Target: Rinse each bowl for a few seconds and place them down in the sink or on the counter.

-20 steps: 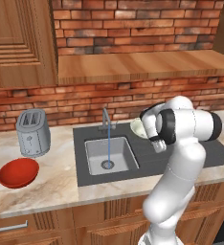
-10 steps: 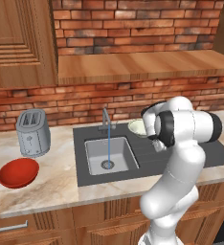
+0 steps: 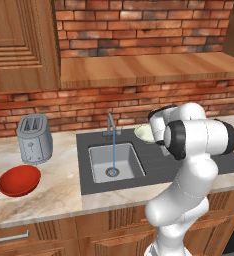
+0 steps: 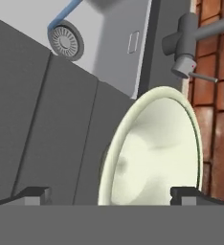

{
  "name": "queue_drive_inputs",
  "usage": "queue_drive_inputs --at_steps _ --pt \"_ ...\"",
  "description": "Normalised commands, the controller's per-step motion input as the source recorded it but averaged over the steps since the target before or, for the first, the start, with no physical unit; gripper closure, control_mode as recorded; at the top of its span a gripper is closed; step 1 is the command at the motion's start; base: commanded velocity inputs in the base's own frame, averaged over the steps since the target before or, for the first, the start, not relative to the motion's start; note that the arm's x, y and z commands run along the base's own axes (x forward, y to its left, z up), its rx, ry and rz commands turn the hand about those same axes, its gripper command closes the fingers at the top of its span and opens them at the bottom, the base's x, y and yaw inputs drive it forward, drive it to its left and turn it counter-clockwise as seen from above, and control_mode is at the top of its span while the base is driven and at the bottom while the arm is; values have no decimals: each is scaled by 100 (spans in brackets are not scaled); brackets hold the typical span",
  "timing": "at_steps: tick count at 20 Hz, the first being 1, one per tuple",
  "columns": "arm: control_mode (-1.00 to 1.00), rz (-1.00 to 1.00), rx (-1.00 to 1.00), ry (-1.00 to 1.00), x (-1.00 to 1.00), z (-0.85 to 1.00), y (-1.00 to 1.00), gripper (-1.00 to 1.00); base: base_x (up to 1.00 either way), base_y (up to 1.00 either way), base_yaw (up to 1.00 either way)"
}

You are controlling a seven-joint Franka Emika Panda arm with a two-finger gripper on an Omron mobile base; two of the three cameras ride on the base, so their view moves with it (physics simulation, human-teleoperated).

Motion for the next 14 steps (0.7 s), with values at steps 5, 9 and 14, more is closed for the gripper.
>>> queue_drive_inputs --at_steps 5,9,14 --pt "-100 0 0 0 -17 31 0 -100 0 0 0" --pt "-100 0 0 0 -23 36 0 -100 0 0 0" --pt "-100 0 2 0 -22 41 0 -100 0 0 0"
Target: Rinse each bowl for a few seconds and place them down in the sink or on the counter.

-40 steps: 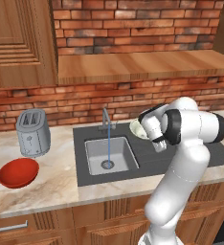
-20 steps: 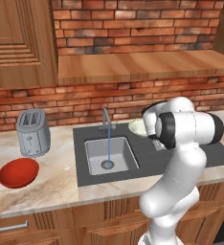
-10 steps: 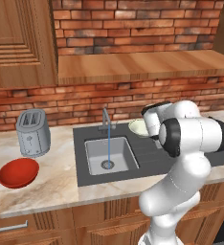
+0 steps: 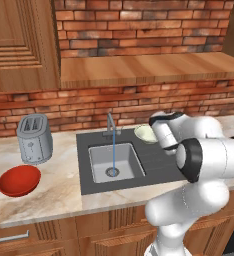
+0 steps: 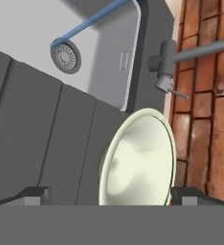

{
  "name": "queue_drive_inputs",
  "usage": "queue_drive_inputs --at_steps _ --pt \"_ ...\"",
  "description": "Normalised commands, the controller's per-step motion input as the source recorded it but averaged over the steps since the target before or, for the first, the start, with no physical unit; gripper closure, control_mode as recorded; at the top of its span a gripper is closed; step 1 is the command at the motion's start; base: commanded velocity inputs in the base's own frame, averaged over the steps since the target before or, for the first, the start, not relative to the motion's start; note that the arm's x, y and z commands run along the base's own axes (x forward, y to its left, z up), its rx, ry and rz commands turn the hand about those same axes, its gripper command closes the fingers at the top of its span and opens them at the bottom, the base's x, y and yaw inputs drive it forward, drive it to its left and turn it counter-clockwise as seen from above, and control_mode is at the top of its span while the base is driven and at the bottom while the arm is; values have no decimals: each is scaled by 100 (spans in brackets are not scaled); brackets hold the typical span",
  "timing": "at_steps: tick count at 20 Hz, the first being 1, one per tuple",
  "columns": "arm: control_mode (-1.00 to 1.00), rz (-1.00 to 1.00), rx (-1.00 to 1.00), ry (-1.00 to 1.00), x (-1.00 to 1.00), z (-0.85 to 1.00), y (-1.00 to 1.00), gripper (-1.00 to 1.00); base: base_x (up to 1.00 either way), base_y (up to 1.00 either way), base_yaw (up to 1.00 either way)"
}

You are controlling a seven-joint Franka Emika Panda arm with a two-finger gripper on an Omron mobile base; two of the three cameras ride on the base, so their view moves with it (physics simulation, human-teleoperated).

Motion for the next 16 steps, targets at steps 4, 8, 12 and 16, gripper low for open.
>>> queue_drive_inputs --at_steps 4,8,12,16 --pt "-100 0 4 1 -12 41 0 -100 0 0 0" --pt "-100 0 6 1 -7 43 0 -100 0 0 0" --pt "-100 1 3 3 -11 33 0 -100 0 0 0" --pt "-100 1 0 0 -18 12 0 -100 0 0 0"
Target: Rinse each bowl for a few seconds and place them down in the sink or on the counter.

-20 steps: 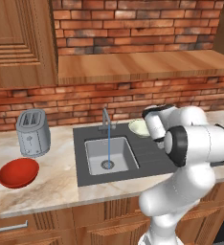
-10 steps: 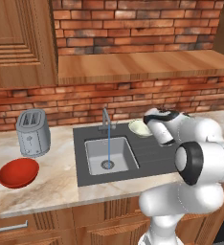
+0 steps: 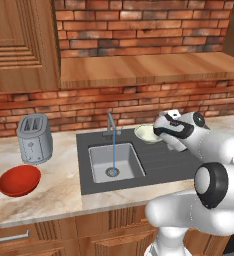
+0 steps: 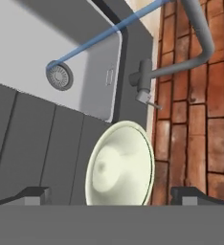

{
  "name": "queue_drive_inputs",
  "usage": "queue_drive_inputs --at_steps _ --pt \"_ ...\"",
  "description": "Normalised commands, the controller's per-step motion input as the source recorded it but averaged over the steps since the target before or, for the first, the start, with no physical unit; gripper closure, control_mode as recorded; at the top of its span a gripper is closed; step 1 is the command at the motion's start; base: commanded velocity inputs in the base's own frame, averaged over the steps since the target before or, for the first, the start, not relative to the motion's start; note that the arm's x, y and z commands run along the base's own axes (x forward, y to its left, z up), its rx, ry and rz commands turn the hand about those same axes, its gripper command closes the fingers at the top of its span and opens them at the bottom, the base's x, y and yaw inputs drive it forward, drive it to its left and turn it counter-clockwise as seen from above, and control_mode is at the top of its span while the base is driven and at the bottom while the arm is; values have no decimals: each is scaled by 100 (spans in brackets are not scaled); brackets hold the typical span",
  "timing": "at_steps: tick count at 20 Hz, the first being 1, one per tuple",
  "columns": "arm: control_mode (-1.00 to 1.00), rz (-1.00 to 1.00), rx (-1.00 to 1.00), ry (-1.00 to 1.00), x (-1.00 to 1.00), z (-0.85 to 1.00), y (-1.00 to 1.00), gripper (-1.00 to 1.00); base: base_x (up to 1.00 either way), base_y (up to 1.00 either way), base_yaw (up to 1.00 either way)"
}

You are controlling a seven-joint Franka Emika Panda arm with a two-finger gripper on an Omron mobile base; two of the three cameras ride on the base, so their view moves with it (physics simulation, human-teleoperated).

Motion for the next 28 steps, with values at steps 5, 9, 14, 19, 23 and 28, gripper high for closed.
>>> queue_drive_inputs --at_steps 5,9,14,19,23,28 --pt "-100 1 0 0 -26 5 3 -100 0 0 0" --pt "-100 0 -3 -3 -29 12 5 -100 0 0 0" --pt "-100 0 -1 0 -17 23 1 -100 0 0 0" --pt "-100 1 0 0 -18 13 4 -100 0 0 0" --pt "-100 2 0 0 -19 7 3 -100 0 0 0" --pt "-100 4 0 0 -26 10 7 -100 0 0 0"
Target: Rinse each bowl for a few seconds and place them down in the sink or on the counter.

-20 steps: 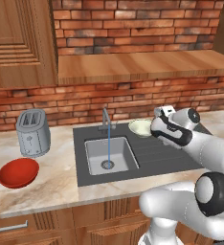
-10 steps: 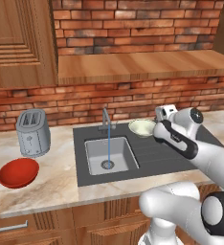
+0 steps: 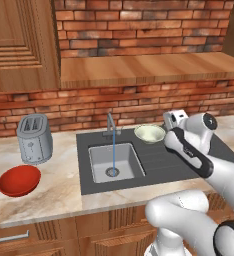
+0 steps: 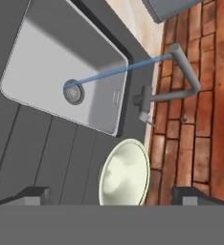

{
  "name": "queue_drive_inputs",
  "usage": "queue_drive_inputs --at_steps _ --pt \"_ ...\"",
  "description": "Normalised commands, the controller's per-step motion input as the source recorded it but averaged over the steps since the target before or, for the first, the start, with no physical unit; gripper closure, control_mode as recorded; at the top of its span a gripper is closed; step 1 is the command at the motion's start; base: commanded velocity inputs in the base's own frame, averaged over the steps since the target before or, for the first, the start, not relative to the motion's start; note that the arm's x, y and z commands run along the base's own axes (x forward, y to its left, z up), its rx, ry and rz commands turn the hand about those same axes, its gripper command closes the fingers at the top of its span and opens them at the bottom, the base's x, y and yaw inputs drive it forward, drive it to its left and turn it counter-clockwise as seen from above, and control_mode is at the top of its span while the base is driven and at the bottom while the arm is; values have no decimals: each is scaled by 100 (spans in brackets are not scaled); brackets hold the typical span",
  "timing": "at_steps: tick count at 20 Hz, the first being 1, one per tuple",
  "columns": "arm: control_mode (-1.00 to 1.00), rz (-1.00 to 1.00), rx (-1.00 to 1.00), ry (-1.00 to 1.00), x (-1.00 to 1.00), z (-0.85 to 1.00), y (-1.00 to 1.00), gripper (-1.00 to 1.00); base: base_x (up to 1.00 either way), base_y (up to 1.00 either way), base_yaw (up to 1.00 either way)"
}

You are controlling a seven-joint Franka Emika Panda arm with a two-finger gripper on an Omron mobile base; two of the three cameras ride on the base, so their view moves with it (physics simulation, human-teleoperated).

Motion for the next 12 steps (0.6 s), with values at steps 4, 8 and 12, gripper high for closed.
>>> queue_drive_inputs --at_steps 4,8,12 --pt "-100 7 -1 0 -28 16 13 -100 0 0 0" --pt "-100 10 -3 0 -30 20 13 -100 0 0 0" --pt "-100 10 -4 0 -36 21 10 -100 0 0 0"
